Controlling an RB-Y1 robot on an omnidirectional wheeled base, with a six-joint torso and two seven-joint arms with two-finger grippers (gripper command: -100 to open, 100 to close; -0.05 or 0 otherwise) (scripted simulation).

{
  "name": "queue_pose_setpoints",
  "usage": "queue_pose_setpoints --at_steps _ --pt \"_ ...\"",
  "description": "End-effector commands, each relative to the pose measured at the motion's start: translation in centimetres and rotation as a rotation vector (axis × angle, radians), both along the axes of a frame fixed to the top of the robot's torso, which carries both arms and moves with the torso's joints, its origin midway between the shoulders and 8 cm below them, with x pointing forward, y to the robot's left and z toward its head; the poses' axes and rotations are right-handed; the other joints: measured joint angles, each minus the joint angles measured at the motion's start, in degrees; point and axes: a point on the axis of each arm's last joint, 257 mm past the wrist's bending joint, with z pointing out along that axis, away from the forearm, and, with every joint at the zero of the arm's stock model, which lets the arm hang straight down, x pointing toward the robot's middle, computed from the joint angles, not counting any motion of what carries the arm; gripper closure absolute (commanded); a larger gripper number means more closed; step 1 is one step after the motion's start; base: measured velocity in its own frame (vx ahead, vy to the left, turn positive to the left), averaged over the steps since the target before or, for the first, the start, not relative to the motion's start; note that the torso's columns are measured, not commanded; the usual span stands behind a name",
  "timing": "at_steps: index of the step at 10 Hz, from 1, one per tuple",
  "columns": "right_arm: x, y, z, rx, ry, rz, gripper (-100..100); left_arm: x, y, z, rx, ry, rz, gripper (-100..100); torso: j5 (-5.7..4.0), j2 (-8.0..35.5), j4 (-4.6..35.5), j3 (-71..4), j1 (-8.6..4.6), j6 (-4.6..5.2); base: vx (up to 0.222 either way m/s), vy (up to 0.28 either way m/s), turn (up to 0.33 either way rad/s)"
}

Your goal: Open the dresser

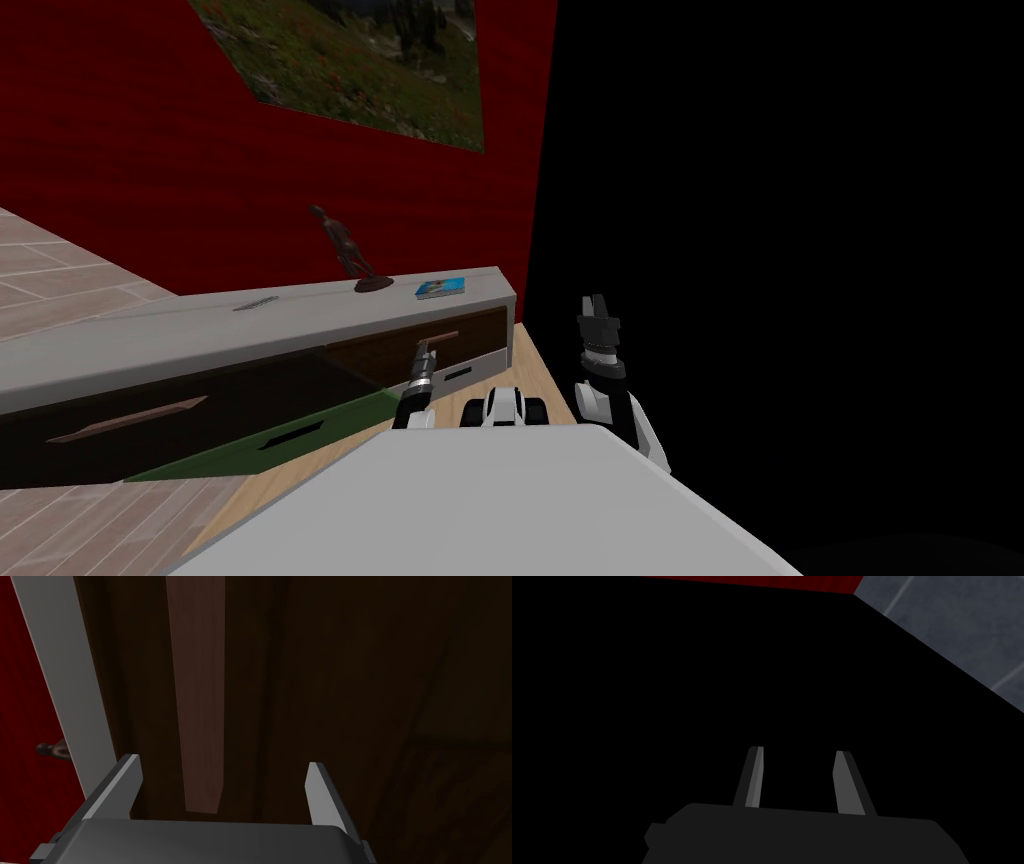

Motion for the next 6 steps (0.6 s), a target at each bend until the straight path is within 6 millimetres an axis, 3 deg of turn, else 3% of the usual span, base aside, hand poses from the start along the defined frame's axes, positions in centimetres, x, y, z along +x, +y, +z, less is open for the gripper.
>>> queue_pose_setpoints --at_steps 1,2,4,5,6 --pt "0.0 0.0 0.0 0.0 0.0 0.0 0 2.1 -0.5 0.1 -0.011 -0.018 -0.031 -100 -0.02 0.0 0.0 0.0 -0.11 0.0 -0.043 -0.042 0.059" --pt "0.0 0.0 0.0 0.0 0.0 0.0 0 1.9 -0.5 -0.7 -0.015 -0.002 -0.03 -100 -0.04 0.0 0.0 0.0 -0.17 0.02 -0.023 -0.023 -0.009" --pt "0.0 0.0 0.0 0.0 0.0 0.0 0 4.0 -0.9 0.0 -0.02 -0.027 -0.059 -100 -0.03 -0.1 0.0 -0.1 -0.12 0.0 -0.033 -0.04 0.066" --pt "0.0 0.0 0.0 0.0 0.0 0.0 0 3.7 -0.9 -1.2 -0.026 -0.003 -0.057 -100 -0.03 -0.2 0.0 -0.1 -0.11 0.01 -0.016 -0.015 -0.007" --pt "0.0 0.0 0.0 0.0 0.0 0.0 0 5.3 -0.8 0.0 -0.022 -0.034 -0.078 -100 0.0 -0.2 0.0 -0.1 -0.03 0.0 -0.031 -0.026 0.101"
